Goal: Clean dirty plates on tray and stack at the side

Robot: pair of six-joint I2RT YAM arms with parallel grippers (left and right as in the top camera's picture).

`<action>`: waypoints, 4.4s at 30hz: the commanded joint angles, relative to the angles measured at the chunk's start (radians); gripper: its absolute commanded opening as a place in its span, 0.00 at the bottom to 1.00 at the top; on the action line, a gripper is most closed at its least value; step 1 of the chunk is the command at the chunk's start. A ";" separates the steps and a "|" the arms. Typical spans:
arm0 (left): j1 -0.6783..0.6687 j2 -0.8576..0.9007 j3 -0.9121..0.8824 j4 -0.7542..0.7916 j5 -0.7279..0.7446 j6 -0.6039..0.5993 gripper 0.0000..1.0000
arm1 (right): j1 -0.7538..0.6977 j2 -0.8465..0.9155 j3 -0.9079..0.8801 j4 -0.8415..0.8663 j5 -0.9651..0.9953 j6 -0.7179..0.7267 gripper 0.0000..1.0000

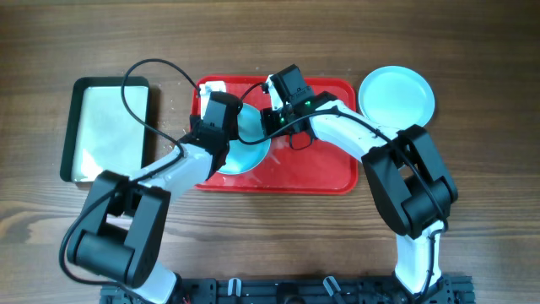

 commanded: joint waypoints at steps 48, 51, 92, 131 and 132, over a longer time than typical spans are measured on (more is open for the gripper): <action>0.714 -0.356 -0.005 -0.378 0.363 -0.323 0.04 | 0.167 -0.461 -0.001 0.135 0.700 -0.778 0.04; 0.714 -0.356 -0.005 -0.378 0.363 -0.323 0.04 | 0.082 -0.463 -0.001 0.024 0.725 -0.813 0.04; 0.725 -0.115 -0.005 -0.110 0.243 -0.323 0.05 | -0.624 -0.379 -0.292 0.041 -0.109 -0.029 0.77; 0.739 -0.719 -0.004 -0.557 0.493 -0.320 1.00 | -0.431 -1.078 -0.408 -0.415 -0.107 -0.003 1.00; 0.739 -0.719 -0.004 -0.557 0.493 -0.320 1.00 | -0.431 -1.086 -0.408 -0.386 -0.100 -0.004 1.00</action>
